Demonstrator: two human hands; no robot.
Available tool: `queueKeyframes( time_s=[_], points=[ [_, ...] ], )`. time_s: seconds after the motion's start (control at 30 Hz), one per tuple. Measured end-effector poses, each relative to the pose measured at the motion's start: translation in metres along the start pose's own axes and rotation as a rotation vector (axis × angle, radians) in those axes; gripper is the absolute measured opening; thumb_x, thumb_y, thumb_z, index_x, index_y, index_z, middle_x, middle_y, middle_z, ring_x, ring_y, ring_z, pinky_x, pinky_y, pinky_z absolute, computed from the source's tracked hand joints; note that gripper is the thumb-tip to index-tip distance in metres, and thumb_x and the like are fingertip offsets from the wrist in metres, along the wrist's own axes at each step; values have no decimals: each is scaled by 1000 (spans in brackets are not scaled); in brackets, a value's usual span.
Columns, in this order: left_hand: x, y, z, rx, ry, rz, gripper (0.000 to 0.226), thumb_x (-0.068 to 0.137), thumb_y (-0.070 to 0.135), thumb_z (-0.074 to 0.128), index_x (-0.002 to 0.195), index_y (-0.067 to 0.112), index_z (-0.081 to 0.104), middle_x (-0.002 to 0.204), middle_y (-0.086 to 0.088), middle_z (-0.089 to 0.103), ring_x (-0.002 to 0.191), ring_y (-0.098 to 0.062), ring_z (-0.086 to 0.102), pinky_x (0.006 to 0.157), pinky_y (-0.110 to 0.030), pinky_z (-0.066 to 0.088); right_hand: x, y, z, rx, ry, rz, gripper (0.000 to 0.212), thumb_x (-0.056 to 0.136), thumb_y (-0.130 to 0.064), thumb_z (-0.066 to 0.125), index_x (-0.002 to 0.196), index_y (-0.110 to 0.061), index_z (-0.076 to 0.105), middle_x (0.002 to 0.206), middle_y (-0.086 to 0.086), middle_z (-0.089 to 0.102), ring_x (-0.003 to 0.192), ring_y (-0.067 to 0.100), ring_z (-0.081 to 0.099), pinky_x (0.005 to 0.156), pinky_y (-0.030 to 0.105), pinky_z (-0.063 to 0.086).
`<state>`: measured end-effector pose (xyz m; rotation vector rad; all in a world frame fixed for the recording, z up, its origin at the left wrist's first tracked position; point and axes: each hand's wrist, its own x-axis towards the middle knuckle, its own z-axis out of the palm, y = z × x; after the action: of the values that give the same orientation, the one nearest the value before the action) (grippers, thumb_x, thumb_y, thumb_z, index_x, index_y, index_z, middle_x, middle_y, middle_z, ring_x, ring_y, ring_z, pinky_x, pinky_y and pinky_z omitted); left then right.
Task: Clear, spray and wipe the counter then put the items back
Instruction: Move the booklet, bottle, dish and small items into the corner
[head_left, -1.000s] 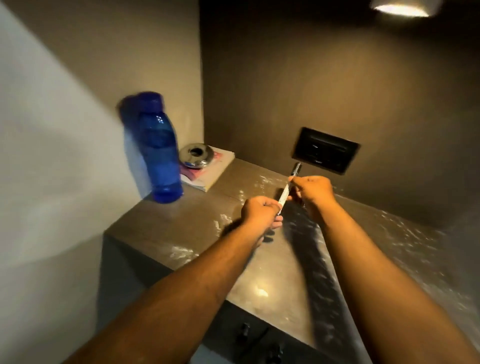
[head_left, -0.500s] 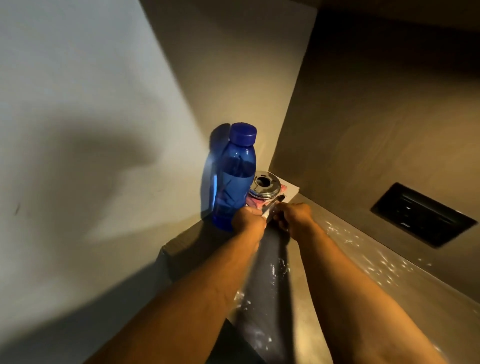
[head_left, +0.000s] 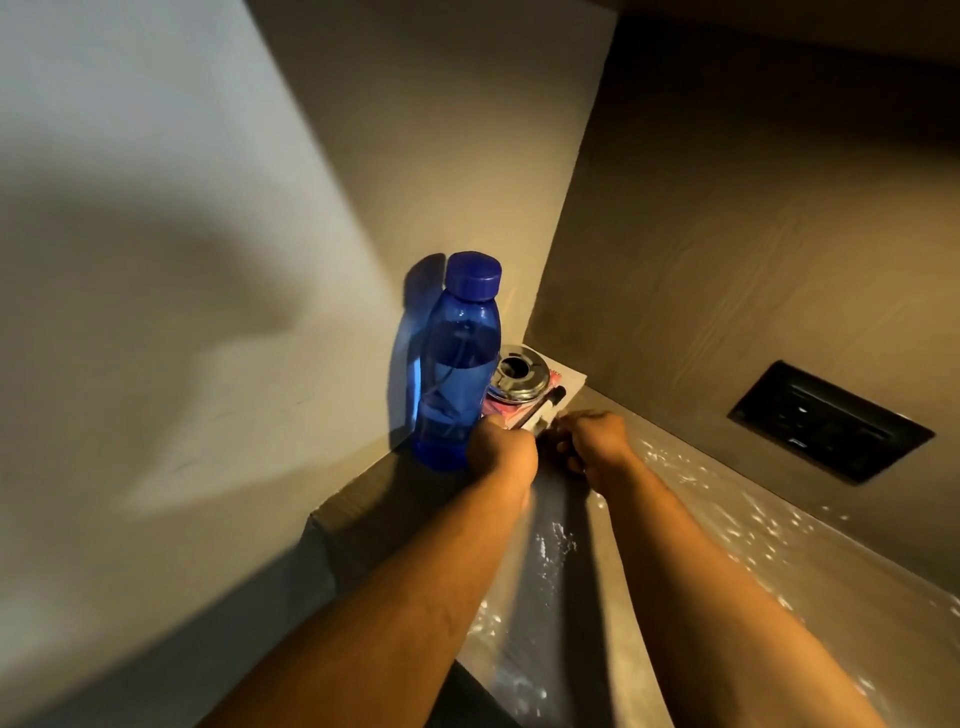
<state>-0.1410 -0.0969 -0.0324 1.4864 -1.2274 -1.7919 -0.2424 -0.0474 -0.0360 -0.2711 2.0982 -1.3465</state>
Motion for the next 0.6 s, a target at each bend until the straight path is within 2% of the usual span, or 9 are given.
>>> queueKeyframes(
  time_s=[0.17,0.27,0.33,0.4,0.5,0.6],
  points=[
    [-20,-4,-25,96,-207,197,30,93,13,53,119,26,62,119,-2,63,104,-18,61,89,-35,54,-36,11,-45,117,25,-41,18,96,-21,61,81,-10,59,64,7,57,54,17,50,50,29,40],
    [-44,-9,-24,253,-265,331,36,93,12,56,129,20,58,129,-1,60,113,-17,57,93,-29,48,-60,25,-76,128,118,-94,23,94,-22,64,76,-13,53,77,11,58,58,18,51,49,27,42],
    [-61,-13,-14,369,-318,408,41,93,15,58,133,18,55,133,-1,58,116,-16,55,91,-27,44,-75,36,-100,118,168,-121,23,92,-22,66,74,-12,56,83,14,59,65,22,53,48,24,40],
    [-85,-19,-1,483,-400,473,41,92,17,60,133,17,55,134,-3,59,115,-16,55,94,-28,43,-98,50,-131,119,230,-129,21,90,-23,68,74,-11,60,84,14,59,71,24,54,53,25,42],
    [-133,-39,23,649,-543,598,42,91,20,62,132,16,57,133,-5,60,119,-22,55,104,-33,43,-142,78,-183,96,371,-109,22,88,-27,69,75,-9,65,79,11,56,66,24,57,58,32,43],
    [-191,-70,46,712,-770,728,43,90,21,63,132,14,57,135,-4,58,122,-23,54,105,-33,42,-204,112,-236,98,583,-113,17,89,-28,67,78,-15,64,75,11,52,66,23,49,59,33,40]
  ],
)
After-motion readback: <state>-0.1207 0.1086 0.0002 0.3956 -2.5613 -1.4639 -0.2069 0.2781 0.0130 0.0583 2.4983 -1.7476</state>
